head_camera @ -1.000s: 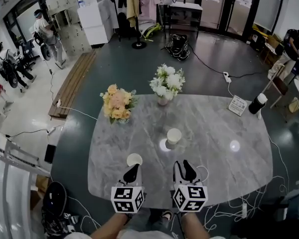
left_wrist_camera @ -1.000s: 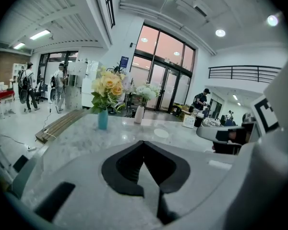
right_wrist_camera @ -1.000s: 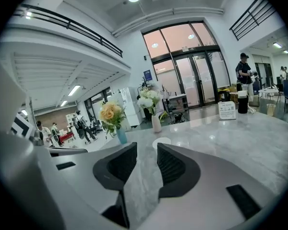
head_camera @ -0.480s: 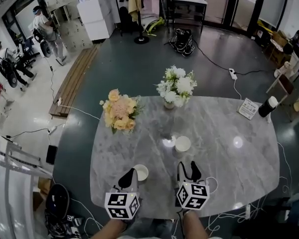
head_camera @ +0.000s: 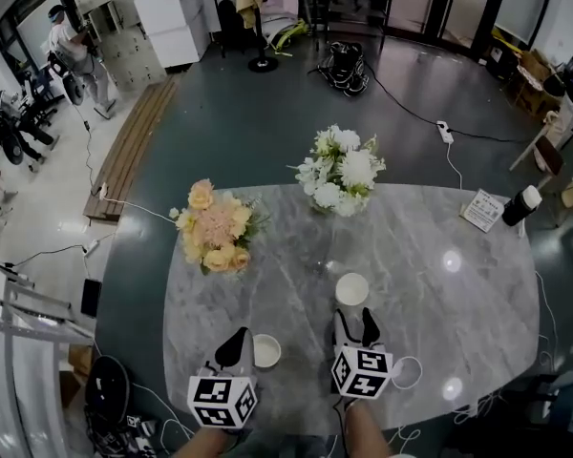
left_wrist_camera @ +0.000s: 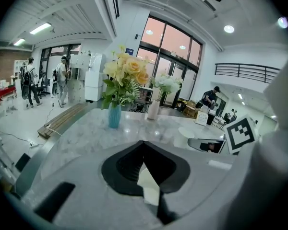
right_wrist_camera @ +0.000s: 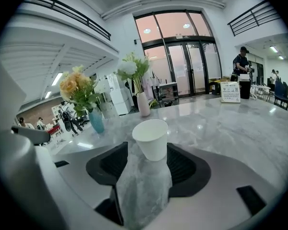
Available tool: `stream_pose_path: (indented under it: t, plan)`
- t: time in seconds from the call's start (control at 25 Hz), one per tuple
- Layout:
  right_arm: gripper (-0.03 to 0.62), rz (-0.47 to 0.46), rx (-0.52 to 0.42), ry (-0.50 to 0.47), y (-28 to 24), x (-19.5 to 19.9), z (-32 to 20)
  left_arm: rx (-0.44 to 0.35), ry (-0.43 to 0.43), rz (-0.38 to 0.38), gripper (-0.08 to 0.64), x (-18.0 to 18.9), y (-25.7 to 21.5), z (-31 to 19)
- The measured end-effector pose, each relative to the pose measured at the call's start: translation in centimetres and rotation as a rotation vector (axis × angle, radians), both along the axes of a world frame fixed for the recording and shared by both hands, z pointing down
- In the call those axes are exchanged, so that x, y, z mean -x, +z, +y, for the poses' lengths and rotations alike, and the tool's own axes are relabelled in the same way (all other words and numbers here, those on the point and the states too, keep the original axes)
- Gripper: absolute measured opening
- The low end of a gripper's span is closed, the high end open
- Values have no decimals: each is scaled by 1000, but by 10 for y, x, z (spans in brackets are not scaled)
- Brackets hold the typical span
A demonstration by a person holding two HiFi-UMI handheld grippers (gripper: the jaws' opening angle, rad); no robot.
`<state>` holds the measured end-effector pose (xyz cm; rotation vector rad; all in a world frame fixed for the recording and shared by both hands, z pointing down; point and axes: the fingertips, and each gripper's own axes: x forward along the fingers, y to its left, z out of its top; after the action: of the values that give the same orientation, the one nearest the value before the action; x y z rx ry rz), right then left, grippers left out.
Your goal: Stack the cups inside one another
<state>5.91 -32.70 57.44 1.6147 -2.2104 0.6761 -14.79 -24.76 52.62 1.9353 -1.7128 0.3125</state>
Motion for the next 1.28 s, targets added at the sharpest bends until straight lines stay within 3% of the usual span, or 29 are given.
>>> stream_pose_path:
  t: [0.56,1.28]
  plan:
    - [232,54,34,2,31,10,-42,36,-24,5,-5,23,19,-18]
    - [230,43,-36,21,11,7,-37,22,-19,0,-5,23,15,-11]
